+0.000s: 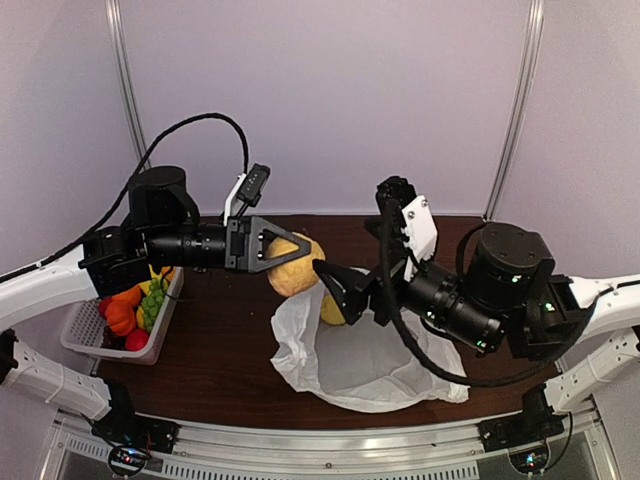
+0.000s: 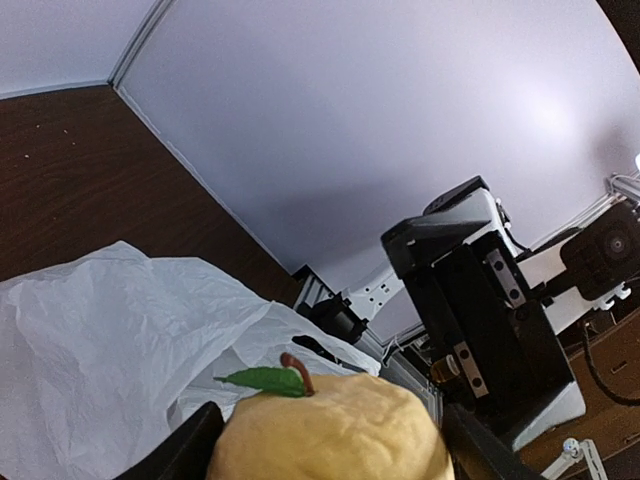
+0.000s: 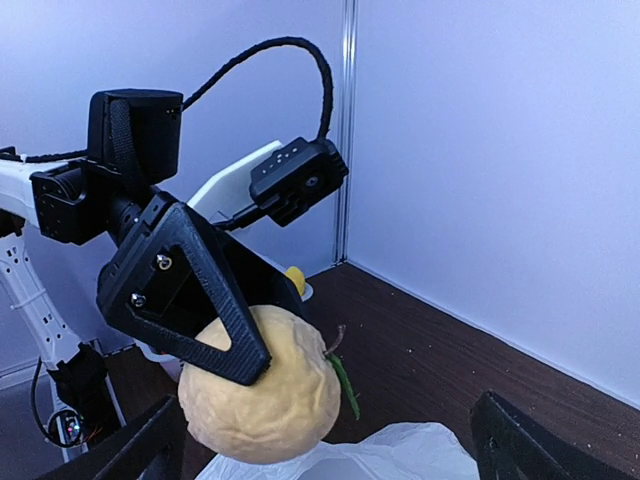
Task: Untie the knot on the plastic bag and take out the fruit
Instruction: Pass from the right arm to the left, then place the fake fruit in the bin.
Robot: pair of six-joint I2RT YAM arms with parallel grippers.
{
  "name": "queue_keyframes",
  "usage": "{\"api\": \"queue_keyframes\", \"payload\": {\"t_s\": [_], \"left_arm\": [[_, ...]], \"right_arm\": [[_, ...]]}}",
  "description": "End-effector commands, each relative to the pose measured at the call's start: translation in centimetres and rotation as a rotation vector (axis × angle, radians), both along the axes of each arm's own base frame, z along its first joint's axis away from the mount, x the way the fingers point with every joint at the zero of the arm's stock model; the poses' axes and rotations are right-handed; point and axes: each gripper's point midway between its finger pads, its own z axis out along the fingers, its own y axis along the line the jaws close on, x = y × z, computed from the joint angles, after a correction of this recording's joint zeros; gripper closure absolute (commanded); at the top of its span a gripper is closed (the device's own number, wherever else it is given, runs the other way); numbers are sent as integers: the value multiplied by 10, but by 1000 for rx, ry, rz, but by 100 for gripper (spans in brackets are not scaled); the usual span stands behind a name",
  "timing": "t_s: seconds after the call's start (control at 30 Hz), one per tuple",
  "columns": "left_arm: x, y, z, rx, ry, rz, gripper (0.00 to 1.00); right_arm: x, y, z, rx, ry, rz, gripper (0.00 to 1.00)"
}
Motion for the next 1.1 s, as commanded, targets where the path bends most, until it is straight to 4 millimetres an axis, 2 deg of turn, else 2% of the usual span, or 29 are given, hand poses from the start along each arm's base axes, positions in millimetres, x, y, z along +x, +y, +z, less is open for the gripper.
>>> {"api": "queue_keyframes", "payload": {"t_s": [0.0,0.07,0.17,0.2,0.3,0.43,0.57,0.83,0.97,1.07], "left_arm": [[25,31,-1,73,-43,115,45],[46,54,-16,142,-22,191,45],[79,100,-41,250,2,328,46],[95,122,-48,280,11,393,47],[123,176,-73,380,44,535,48],[150,240,-101,495,93,714,49],[172,300,-122,650,105,913,52],[207,390,-152,734,166,1188,56],[217,425,-167,752,202,1288,60],[224,447,-168,748,197,1360,60]], "right_arm": [[4,-29,8,77,53,-52,1],[11,-40,6,87,81,-89,1],[25,-57,-3,65,124,-170,1],[30,-63,-6,63,140,-198,1],[44,-83,-15,47,179,-274,1],[65,-108,-27,39,237,-354,1],[76,-127,-37,37,282,-407,1],[81,-141,-42,41,295,-440,1],[82,-144,-46,39,301,-453,1],[82,-145,-48,33,306,-456,0]]}}
